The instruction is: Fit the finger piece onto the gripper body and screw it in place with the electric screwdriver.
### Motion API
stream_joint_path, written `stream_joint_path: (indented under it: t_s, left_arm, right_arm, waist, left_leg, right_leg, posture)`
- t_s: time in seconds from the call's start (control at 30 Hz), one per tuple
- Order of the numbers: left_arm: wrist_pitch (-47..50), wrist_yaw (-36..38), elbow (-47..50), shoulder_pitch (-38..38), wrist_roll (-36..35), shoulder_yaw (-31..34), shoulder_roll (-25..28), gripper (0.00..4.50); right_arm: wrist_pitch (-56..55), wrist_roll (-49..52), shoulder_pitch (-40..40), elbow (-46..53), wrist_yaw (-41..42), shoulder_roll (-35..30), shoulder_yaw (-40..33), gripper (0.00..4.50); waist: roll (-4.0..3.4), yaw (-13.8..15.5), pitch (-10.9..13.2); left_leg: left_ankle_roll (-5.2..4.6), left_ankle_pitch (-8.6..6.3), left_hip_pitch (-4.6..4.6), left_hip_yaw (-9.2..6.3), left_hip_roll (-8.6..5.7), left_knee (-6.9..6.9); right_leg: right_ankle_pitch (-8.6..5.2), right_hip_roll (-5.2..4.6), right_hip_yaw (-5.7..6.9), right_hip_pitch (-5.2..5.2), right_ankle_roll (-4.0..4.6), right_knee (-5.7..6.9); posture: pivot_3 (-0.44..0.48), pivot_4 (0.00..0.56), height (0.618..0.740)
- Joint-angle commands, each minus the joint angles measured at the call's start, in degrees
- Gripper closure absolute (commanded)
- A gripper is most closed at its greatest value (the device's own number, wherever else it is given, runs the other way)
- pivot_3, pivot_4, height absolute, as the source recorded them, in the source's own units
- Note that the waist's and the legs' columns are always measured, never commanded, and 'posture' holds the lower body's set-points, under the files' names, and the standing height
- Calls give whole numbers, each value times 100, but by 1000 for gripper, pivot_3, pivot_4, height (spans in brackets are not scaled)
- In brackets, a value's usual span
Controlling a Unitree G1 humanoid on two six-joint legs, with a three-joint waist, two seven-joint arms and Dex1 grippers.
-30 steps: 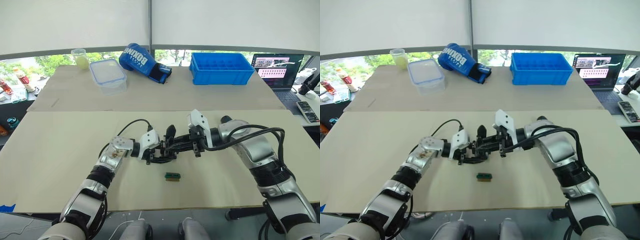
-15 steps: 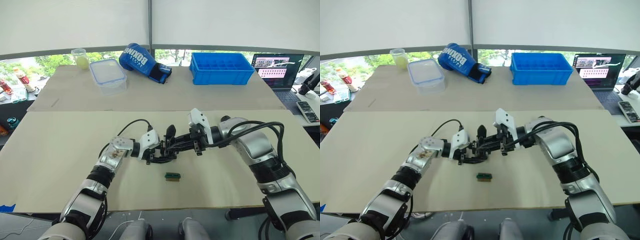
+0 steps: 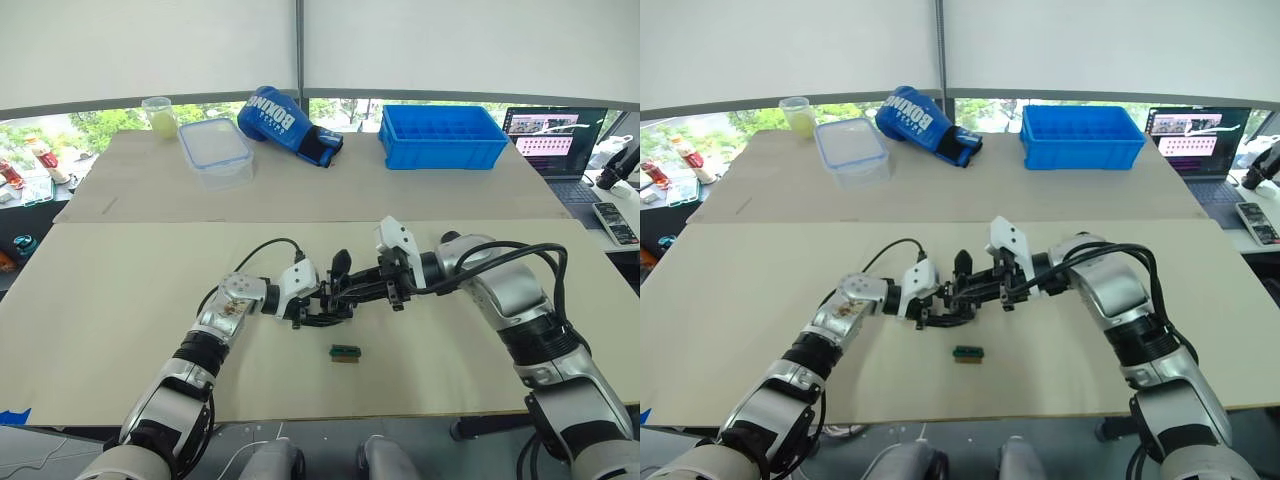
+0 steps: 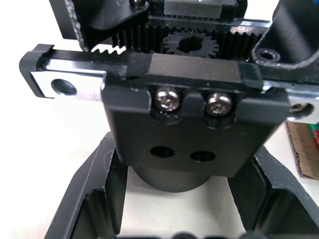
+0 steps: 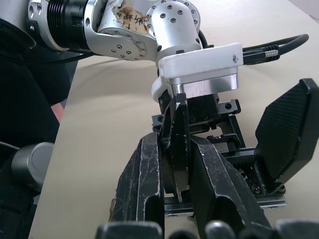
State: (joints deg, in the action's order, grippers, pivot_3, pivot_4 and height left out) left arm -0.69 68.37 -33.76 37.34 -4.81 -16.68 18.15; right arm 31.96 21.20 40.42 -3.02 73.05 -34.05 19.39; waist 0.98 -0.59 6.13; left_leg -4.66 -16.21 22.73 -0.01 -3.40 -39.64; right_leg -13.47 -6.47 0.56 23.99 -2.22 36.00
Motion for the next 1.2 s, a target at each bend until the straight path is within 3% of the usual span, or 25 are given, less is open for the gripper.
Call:
stream_joint_path:
  t_s: [0.03,0.9,1.2]
  left_arm:
    - [-36,40,79,107,-163,271,100,2220]
    - [-88,-11,96,36,-138,240,75,2220]
    - [-79,-4,121,20,-139,249,109,2220]
  right_arm:
    - [372,-844,-400,-641,139,-224,1015,4175]
    - [537,-1077,-15,-719,246,-301,1235,4175]
    - [143,-910,58,-594,106,-149,845,4175]
  waist:
    - [0,0,0]
    - [-1,-1,0]
    - [-1,-2,0]
  left_leg:
    - [0,0,0,0,0,0]
    - [9,-5,1,0,1,1]
    - [10,-5,1,1,1,1]
  right_leg:
    - [0,0,0,0,0,0]
    - [-1,-2,-2,0,2,-2]
    - [-1,-2,-2,0,3,-3]
  posture:
    - [0,150,740]
    - [0,150,740]
    - [0,150,740]
